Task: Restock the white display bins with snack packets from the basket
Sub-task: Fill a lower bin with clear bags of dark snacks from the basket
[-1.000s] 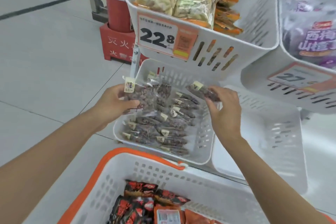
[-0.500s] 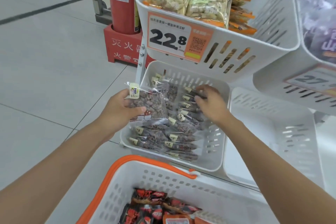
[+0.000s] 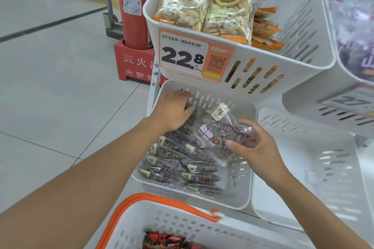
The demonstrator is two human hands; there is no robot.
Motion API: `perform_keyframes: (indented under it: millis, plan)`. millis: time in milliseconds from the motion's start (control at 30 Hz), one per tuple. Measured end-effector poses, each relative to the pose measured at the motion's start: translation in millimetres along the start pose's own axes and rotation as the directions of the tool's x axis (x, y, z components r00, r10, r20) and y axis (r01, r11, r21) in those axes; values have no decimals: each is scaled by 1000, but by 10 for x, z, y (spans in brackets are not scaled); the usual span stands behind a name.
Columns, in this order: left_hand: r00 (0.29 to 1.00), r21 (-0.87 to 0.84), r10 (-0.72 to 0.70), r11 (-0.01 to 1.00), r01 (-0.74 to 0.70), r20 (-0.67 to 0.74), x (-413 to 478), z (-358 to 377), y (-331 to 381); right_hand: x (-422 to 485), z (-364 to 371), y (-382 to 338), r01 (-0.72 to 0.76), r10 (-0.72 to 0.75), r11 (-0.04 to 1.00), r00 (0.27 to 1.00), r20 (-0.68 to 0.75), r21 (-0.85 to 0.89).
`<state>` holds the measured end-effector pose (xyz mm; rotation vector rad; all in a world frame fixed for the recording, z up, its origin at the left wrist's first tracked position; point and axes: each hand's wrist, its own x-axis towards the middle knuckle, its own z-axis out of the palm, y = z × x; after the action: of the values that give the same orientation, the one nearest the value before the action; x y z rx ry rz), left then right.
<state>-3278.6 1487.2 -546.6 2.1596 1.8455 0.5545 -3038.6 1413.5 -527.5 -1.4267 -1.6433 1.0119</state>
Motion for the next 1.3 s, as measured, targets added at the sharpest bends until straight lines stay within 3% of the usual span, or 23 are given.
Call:
perform_keyframes:
  millis: [67, 133, 267, 400, 733, 867, 967, 1100, 1200, 1300]
  plan:
    - [995, 223, -5, 975, -17, 100, 138, 89, -21, -12, -3, 22, 21, -21, 1000, 1000, -12, 16]
    - [986, 304, -25, 952, -27, 166, 184, 139, -41, -31, -17, 25, 24, -24, 999, 1000, -5, 47]
    - [991, 403, 50, 910, -95, 121, 12, 61, -3, -66, -97, 19, 52, -50, 994, 999, -18, 97]
    - [975, 432, 168, 875, -216, 148, -499, 70, -118, -122, -73, -88, 173, -171, 984, 985, -35, 46]
    - [973, 450, 223, 865, -224, 57, -674, 155, -352, 455, 581, -265, 467, -495, 841, 868, -38, -274]
    - [973, 455, 229, 865, -213, 19, -675, 200, -370, 875, 812, -170, 447, -372, 768, 895, 247, -459]
    - [972, 454, 232, 869, -195, -26, -674, 234, -383, 1129, 883, -116, 477, -388, 620, 876, 285, -623]
    - [984, 356, 149, 929, -106, -96, -664, 243, -358, 1316, 824, -170, 433, -134, 571, 888, 440, -698]
    - [991, 372, 111, 925, -76, -73, -623, 199, -375, 1131, 642, -143, 434, -249, 601, 900, 359, -671]
    - [993, 430, 112, 899, -82, -44, -600, 196, -407, 807, 440, -1, 213, -129, 535, 977, 170, -817]
